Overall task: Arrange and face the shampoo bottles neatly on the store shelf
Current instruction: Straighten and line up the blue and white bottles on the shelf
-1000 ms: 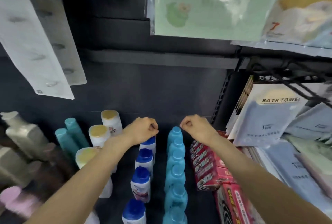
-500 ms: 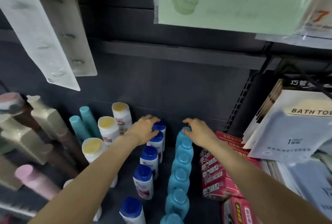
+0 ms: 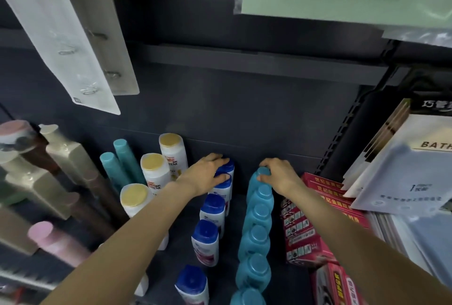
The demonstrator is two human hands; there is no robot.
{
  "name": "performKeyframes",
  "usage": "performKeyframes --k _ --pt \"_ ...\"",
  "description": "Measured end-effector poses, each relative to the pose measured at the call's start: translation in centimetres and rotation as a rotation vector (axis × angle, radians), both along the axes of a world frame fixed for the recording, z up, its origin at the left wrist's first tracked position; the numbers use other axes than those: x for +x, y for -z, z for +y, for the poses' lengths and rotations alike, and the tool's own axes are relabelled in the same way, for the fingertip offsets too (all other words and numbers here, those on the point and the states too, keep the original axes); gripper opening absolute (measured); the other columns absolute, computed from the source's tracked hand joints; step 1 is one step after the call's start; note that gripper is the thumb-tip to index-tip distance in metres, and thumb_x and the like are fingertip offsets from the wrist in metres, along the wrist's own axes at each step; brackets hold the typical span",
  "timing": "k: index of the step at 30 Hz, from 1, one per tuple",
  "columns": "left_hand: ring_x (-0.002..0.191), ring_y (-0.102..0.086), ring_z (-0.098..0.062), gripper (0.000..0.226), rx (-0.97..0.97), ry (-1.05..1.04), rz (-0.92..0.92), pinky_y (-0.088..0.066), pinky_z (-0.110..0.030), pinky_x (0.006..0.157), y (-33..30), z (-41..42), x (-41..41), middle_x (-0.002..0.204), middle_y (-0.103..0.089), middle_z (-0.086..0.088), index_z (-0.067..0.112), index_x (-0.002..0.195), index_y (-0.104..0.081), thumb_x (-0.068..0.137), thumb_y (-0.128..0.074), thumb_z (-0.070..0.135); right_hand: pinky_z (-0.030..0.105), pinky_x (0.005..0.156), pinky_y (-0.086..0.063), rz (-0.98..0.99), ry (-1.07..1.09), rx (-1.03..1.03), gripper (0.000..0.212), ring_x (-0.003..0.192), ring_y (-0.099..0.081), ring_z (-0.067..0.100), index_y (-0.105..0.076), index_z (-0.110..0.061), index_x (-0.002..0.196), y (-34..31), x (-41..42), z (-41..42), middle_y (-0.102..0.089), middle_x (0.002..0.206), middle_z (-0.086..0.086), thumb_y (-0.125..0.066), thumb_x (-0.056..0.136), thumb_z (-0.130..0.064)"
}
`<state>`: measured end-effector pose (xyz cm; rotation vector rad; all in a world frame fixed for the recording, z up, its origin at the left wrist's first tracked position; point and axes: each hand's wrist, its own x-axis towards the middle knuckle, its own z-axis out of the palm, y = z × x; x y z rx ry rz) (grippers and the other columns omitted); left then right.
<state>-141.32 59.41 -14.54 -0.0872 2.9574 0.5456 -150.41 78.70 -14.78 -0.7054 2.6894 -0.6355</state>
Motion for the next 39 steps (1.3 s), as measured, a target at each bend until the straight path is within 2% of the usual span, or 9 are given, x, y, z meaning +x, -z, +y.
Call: performKeyframes --k 7,12,17,19,23,26,31,36,39 --pt "0.139 -0.03 -0.021 0.056 0.021 -0.017 -0.01 -0.023 -0.028 0.114 -0.2 0.2 -0.1 0.153 -0.026 -0.004 0.018 0.148 -0.027 0.097 -0.047 0.032 0.027 0.089 -0.044 0.045 0.063 -0.187 0.034 0.108 -0.056 0.023 -0.058 -0.009 0.124 -1.2 0.1 0.3 -0.06 0.12 0.012 -0.061 0.091 -0.018" --pt "0.127 -0.043 -0.023 0.052 0.065 -0.064 0.006 -0.035 -0.029 0.106 -0.7 0.4 -0.6 0.142 -0.039 -0.007 0.015 0.142 -0.039 0.094 -0.054 0.028 0.029 0.098 -0.043 0.126 0.056 -0.349 0.038 0.115 -0.054 0.021 -0.057 -0.011 0.127 -5.1 0.5 0.9 -0.058 0.126 0.008 -0.062 0.091 -0.02" --pt "0.12 -0.049 -0.022 0.039 0.122 -0.092 0.207 -0.034 -0.02 0.097 -2.0 1.3 -1.0 0.13 -0.051 -0.01 0.012 0.132 -0.051 0.094 -0.054 0.023 0.02 0.089 -0.043 0.178 0.064 -0.543 0.035 0.107 -0.056 0.015 -0.059 -0.011 0.125 -8.0 1.4 1.7 -0.061 0.121 0.003 -0.062 0.091 -0.018" --pt "0.114 -0.054 -0.019 0.035 0.217 -0.083 0.271 -0.034 -0.016 0.09 -2.8 1.9 -0.9 0.124 -0.057 -0.009 0.009 0.127 -0.055 0.095 -0.054 0.022 0.013 0.082 -0.044 0.17 0.075 -0.621 0.031 0.102 -0.056 0.011 -0.062 -0.012 0.121 -8.7 1.6 2.1 -0.063 0.115 0.0 -0.062 0.09 -0.018" --pt "0.103 -0.058 -0.009 0.03 0.514 -0.157 0.216 -0.038 -0.016 0.082 -4.1 2.6 -0.5 0.115 -0.064 -0.001 0.014 0.119 -0.06 0.097 -0.048 0.032 0.031 0.089 -0.054 0.034 0.178 -0.842 0.025 0.105 -0.06 0.015 -0.065 -0.016 0.114 -9.1 1.7 2.9 -0.065 0.107 -0.001 -0.063 0.089 -0.018" --pt "0.09 -0.062 -0.011 0.026 0.855 -0.323 0.083 -0.048 -0.022 0.078 -5.0 3.1 -0.3 0.104 -0.066 -0.003 0.023 0.099 -0.06 0.097 -0.042 0.042 0.021 0.081 -0.056 -0.131 0.252 -1.055 0.02 0.1 -0.062 0.012 -0.064 -0.015 0.11 -9.4 2.0 3.1 -0.065 0.101 -0.002 -0.059 0.091 -0.012" --pt "0.093 -0.069 -0.029 0.039 1.291 -0.451 -0.16 -0.059 -0.03 0.077 -6.9 2.6 0.6 0.108 -0.067 -0.017 0.015 0.111 -0.059 0.093 -0.048 0.048 0.028 0.09 -0.053 -0.272 0.288 -1.235 0.019 0.098 -0.063 0.008 -0.062 -0.011 0.11 -9.2 2.4 3.1 -0.066 0.101 0.0 -0.054 0.093 -0.008" --pt "0.099 -0.067 -0.024 0.037 1.407 -0.452 0.101 -0.058 -0.03 0.081 -7.4 2.5 1.4 0.114 -0.064 -0.016 0.005 0.111 -0.061 0.088 -0.061 0.033 0.026 0.096 -0.05 -0.353 0.244 -1.313 0.026 0.112 -0.059 0.012 -0.062 -0.019 0.117 -8.9 2.8 3.5 -0.064 0.116 0.0 -0.05 0.095 -0.009" --pt "0.1 -0.066 -0.019 0.039 1.312 -0.459 0.279 -0.056 -0.028 0.085 -7.5 2.7 1.7 0.117 -0.062 -0.015 0.002 0.111 -0.061 0.082 -0.069 0.026 0.026 0.098 -0.048 -0.467 0.259 -1.378 0.031 0.113 -0.06 0.015 -0.06 -0.019 0.123 -8.4 3.0 3.9 -0.061 0.122 0.0 -0.048 0.096 -0.009"
